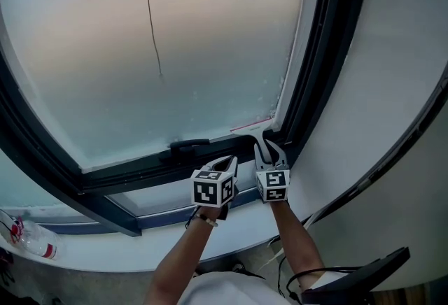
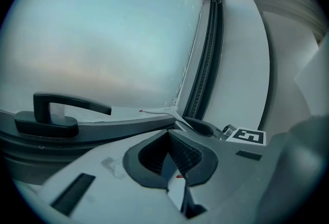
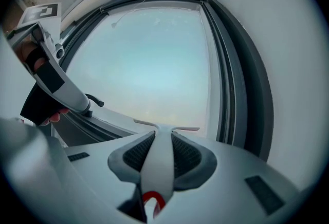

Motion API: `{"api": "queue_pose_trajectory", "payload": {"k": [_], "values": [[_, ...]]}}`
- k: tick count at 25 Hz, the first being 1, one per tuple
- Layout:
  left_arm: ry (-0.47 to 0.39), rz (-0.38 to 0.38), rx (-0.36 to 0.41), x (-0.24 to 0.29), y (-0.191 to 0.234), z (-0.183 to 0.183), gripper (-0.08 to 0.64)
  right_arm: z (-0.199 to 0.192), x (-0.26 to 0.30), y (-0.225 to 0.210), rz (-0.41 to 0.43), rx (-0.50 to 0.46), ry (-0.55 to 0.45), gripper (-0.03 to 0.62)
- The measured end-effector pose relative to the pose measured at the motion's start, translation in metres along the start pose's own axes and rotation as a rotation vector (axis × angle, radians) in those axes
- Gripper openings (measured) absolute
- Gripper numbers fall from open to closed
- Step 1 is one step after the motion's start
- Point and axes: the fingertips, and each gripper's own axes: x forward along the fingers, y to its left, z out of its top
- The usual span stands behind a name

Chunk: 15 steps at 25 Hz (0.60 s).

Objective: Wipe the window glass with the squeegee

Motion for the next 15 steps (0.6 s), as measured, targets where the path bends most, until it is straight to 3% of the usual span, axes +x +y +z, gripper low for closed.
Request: {"api": "queue_pose_trajectory", "payload": {"k": [9, 15], "values": [[0.002, -0.007, -0.008, 0.002, -0.002, -0.004, -0.002, -0.021, 0.002, 0.003, 0.006, 0.019, 0.048, 0.091], [-0.011, -0.019, 0.001, 0.000, -0.007, 0.003, -0.002, 0.009, -0.004, -0.005, -0.010, 0.017, -0.005, 0.091]]}}
